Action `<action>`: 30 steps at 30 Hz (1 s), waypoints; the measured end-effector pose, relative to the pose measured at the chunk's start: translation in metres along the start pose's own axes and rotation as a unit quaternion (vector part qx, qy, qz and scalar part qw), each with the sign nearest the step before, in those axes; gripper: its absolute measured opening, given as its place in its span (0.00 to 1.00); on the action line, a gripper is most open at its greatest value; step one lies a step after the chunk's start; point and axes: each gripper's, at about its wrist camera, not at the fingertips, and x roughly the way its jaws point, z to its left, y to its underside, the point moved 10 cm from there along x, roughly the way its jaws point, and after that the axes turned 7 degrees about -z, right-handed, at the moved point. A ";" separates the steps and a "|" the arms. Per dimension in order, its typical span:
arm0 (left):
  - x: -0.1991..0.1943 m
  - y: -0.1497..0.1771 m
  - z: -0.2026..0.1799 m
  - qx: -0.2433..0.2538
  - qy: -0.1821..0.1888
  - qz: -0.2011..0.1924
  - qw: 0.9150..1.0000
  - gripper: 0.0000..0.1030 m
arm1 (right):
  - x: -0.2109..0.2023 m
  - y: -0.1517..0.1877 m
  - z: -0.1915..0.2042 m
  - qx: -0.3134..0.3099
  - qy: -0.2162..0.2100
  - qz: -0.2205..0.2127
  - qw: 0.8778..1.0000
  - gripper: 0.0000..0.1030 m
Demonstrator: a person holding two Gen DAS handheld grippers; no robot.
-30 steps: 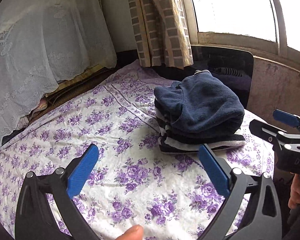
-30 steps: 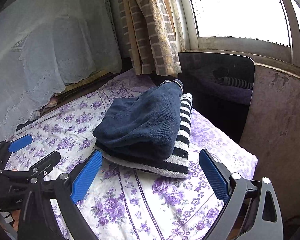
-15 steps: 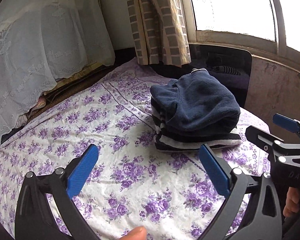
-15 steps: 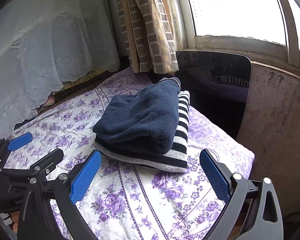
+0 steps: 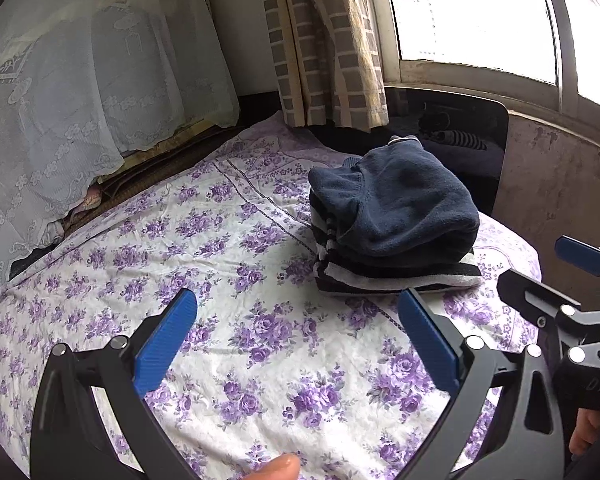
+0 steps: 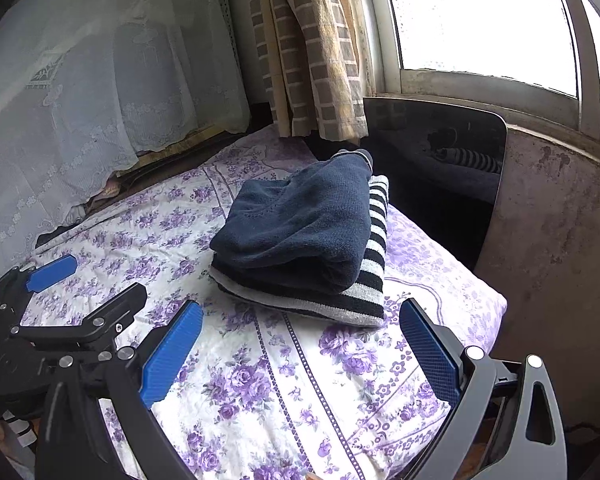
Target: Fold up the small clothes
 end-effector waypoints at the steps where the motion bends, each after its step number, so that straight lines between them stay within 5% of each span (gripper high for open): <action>1: 0.000 0.000 0.000 0.000 0.000 0.000 1.000 0.95 | 0.000 -0.001 0.000 0.001 -0.001 0.000 1.000 0.96; 30: -0.002 -0.001 0.000 0.004 0.000 -0.001 1.000 0.95 | 0.001 -0.005 -0.004 0.014 -0.007 -0.006 1.000 0.96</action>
